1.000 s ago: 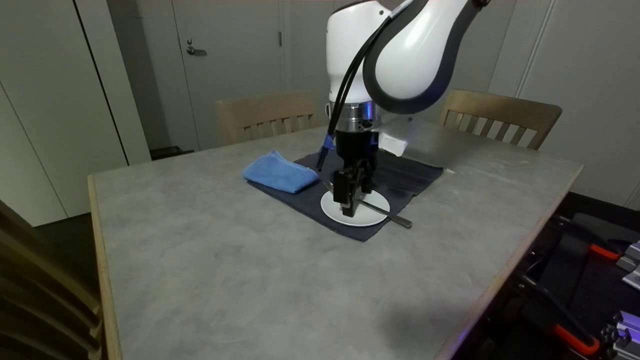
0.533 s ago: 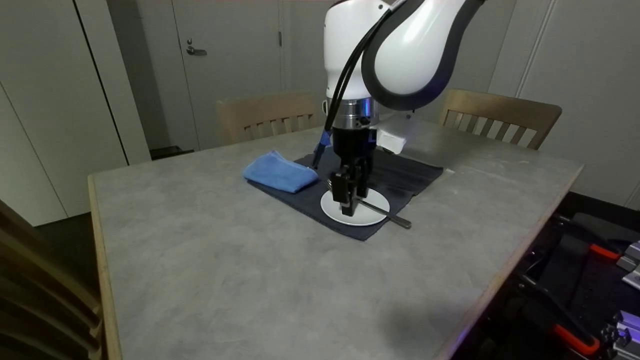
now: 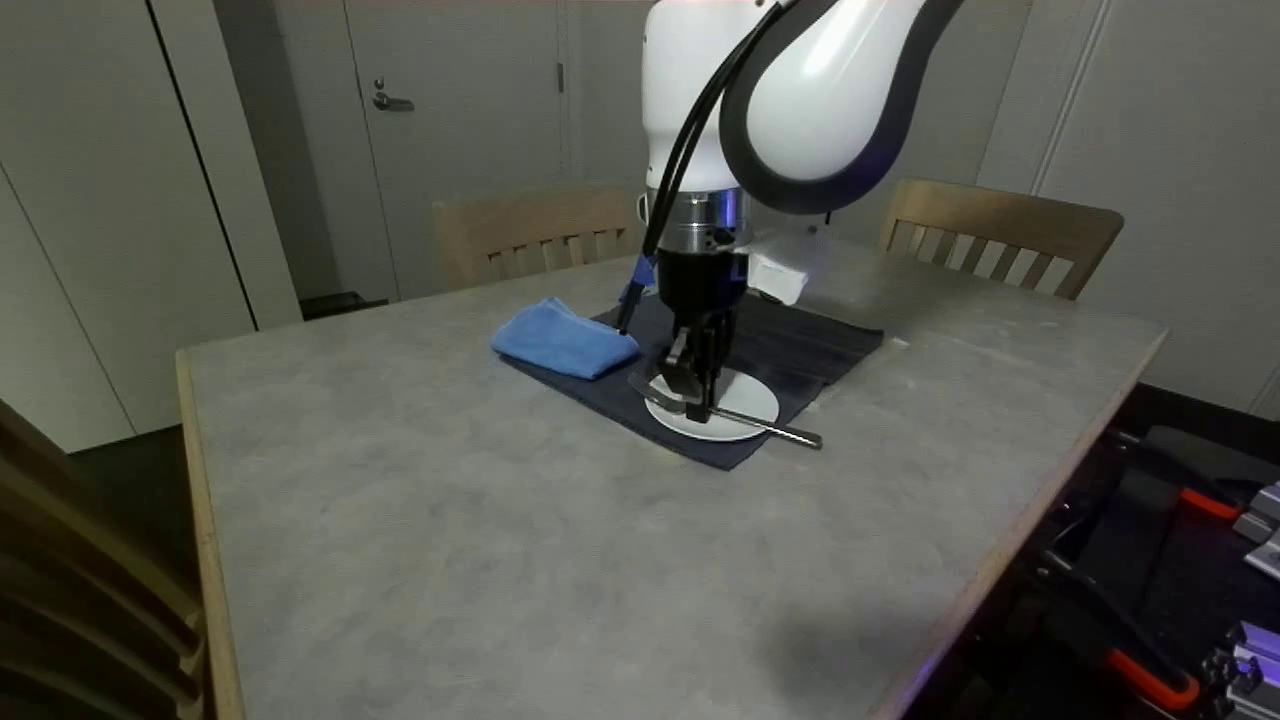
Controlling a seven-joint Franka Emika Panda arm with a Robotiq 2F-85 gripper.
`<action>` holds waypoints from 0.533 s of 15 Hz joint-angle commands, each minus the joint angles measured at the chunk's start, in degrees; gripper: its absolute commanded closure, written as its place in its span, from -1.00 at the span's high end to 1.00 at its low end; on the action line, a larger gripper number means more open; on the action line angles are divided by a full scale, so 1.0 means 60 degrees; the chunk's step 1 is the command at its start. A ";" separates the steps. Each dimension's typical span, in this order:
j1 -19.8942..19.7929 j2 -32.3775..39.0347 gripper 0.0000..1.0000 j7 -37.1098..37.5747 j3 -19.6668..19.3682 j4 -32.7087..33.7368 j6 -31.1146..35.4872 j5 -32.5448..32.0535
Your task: Move the fork to the right
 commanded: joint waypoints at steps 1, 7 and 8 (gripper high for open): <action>-0.0186 0.0079 -1.00 -0.0248 -0.0048 -0.0156 0.0318 0.0124; -0.0154 -0.0035 -0.96 -0.0257 -0.0081 -0.0185 0.0000 0.0055; -0.0108 -0.0091 -0.96 -0.0203 -0.0132 -0.0221 -0.0054 -0.0014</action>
